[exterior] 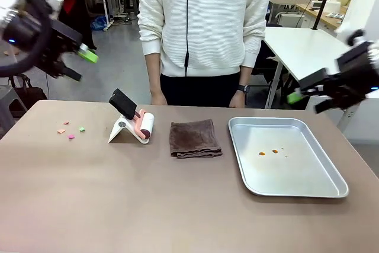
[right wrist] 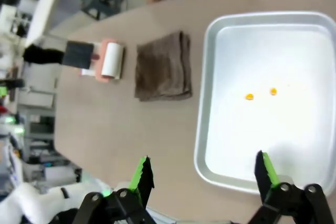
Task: Clean the surface of the table.
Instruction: Hold the Lint Roller with your left hand and the towel with your right hand.
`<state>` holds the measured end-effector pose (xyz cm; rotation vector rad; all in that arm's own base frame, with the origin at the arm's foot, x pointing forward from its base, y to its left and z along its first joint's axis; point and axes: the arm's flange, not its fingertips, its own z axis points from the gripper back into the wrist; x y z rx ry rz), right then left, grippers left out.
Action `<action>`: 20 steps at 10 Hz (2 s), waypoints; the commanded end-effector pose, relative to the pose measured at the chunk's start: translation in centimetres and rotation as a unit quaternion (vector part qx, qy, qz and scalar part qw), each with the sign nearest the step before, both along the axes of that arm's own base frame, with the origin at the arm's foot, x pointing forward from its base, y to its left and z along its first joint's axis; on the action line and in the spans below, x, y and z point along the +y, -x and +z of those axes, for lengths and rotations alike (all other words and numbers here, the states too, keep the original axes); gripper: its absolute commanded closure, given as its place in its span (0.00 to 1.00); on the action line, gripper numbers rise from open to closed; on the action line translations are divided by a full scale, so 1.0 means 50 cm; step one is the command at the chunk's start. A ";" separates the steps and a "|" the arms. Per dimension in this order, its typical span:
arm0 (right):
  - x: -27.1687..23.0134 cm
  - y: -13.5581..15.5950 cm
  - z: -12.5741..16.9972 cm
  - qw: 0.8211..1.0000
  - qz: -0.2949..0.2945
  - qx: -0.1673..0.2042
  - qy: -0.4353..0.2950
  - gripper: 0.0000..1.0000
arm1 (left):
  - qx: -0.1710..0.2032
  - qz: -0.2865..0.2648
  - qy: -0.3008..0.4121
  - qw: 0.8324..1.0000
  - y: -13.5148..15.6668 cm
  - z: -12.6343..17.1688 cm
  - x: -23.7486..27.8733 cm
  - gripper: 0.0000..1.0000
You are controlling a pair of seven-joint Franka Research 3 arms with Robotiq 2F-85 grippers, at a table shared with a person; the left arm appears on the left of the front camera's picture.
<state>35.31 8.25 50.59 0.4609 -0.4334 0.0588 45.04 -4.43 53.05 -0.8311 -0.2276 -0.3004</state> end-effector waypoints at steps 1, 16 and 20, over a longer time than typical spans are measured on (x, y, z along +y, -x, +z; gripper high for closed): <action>0.092 -0.077 -0.040 1.000 -0.012 0.029 0.002 0.00 | 0.043 -0.033 -0.051 0.997 -0.043 -0.016 -0.031 0.00; 0.370 -0.155 -0.225 0.991 -0.049 0.126 0.005 0.00 | 0.100 0.033 -0.073 0.992 -0.119 -0.134 -0.041 0.00; 0.377 -0.290 -0.285 0.987 0.014 0.162 0.006 0.00 | 0.137 0.069 -0.080 0.985 -0.206 -0.163 -0.038 0.00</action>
